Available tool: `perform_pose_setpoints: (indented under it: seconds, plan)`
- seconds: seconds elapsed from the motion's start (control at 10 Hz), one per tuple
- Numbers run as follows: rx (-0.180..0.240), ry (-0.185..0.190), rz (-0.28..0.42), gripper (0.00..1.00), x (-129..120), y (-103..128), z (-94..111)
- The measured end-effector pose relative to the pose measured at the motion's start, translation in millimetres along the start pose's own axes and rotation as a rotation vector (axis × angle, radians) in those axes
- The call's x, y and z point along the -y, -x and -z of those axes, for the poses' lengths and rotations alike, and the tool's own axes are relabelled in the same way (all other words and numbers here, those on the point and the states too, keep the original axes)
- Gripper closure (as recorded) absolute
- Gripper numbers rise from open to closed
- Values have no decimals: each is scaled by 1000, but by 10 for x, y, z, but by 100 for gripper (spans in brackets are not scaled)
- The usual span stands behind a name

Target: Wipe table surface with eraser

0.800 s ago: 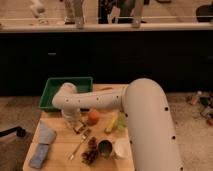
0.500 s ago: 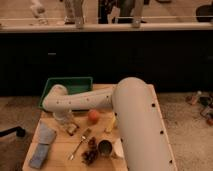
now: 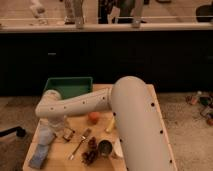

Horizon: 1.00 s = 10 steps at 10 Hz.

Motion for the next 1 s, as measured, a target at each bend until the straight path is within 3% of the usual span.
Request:
perform_pose_setpoints:
  seconds: [0.5,1.0]
  plan:
    - [20,12,-123,100,-515,125,-73]
    - [36,12,-152,98,-608,166,-110]
